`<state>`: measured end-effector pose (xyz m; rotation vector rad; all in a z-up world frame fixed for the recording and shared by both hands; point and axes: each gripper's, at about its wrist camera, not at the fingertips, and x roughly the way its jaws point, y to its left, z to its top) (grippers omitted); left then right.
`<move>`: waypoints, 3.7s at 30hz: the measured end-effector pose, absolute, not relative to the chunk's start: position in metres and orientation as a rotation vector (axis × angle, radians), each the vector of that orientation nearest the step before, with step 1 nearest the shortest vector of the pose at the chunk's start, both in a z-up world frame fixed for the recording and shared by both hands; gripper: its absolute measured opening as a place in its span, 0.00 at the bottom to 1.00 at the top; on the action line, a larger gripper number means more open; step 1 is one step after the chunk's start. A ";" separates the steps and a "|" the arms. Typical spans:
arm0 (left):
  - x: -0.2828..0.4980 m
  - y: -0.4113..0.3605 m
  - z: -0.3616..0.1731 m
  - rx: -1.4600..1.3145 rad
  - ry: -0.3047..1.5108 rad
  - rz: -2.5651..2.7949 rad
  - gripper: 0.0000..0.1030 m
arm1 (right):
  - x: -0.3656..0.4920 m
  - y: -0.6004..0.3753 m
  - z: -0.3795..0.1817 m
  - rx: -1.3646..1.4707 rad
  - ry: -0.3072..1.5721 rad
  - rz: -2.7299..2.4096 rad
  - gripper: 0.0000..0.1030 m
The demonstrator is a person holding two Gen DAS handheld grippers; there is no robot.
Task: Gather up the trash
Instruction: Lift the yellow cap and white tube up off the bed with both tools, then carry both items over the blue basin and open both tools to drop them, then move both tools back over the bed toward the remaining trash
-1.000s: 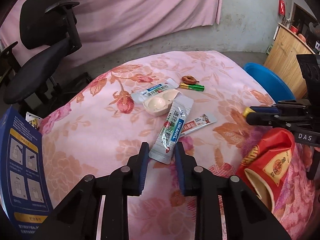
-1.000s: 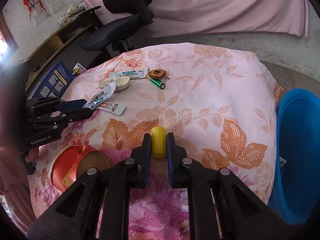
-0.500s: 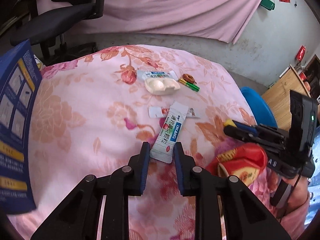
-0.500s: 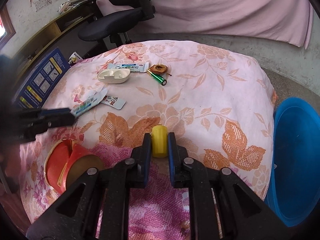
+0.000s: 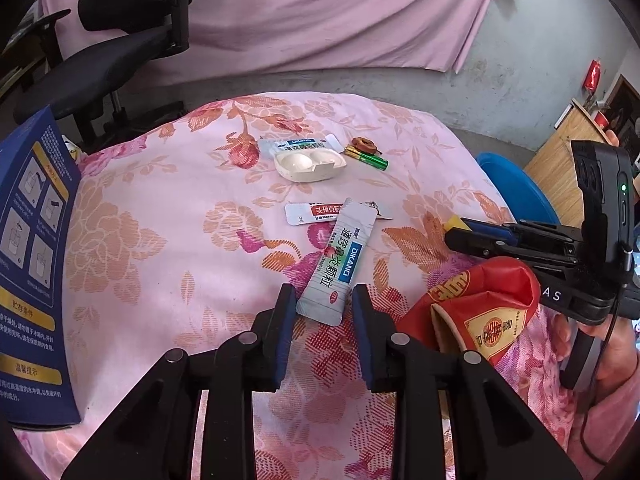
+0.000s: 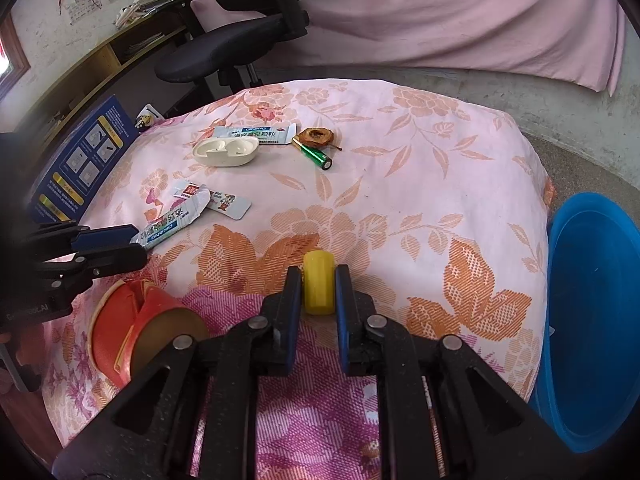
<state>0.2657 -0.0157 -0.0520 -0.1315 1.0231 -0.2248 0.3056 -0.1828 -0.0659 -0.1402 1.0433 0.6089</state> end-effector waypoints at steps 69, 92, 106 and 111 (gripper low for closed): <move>0.305 -0.287 0.058 -0.006 0.476 -0.538 0.18 | 0.216 -0.421 0.027 0.244 0.254 0.028 0.37; 0.347 -0.308 0.021 -0.025 0.830 -0.503 0.35 | 0.277 -0.456 -0.037 0.375 0.637 -0.035 0.49; 0.306 -0.228 0.051 -0.065 0.617 -0.376 0.69 | 0.261 -0.426 -0.001 0.322 0.500 -0.003 1.00; 0.282 -0.184 0.065 -0.138 0.496 -0.303 0.94 | 0.255 -0.403 0.018 0.291 0.447 0.048 1.00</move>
